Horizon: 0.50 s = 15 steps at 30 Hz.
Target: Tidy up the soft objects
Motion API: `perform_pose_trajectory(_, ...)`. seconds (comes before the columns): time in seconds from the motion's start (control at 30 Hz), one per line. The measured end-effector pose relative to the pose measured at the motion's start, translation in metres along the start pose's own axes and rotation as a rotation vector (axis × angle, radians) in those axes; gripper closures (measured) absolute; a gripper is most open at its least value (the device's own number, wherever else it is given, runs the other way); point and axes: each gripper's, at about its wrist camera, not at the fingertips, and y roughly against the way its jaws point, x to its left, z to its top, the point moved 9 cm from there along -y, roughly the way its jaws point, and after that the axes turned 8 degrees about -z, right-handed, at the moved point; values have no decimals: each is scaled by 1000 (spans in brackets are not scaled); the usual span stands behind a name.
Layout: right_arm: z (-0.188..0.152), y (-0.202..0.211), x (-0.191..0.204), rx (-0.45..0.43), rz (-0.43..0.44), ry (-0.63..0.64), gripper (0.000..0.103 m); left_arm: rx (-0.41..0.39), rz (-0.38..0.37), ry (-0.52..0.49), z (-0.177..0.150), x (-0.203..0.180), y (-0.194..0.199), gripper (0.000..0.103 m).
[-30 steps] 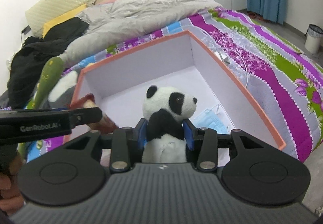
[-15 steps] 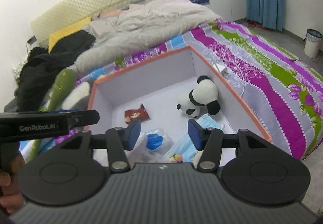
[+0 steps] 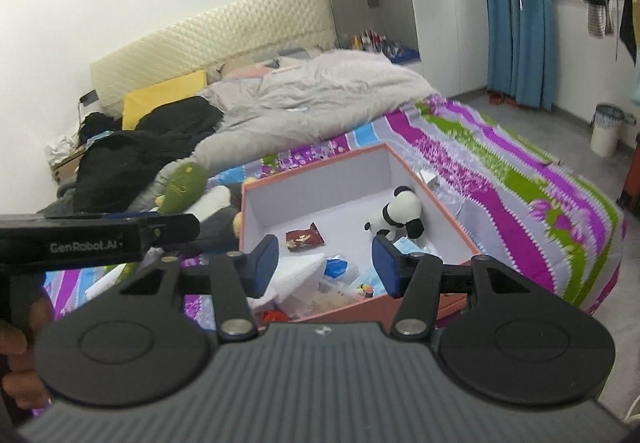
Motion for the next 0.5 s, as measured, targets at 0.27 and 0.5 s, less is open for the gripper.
perform_pose_trajectory(0.27,-20,54,6,-29,11,5,48,-60,-18,-19,-19,-32,66,51)
perform_pose_trajectory(0.5,-36,77,6,-48,2,-24,48,-80,-21,-43,-30,-45,98,51)
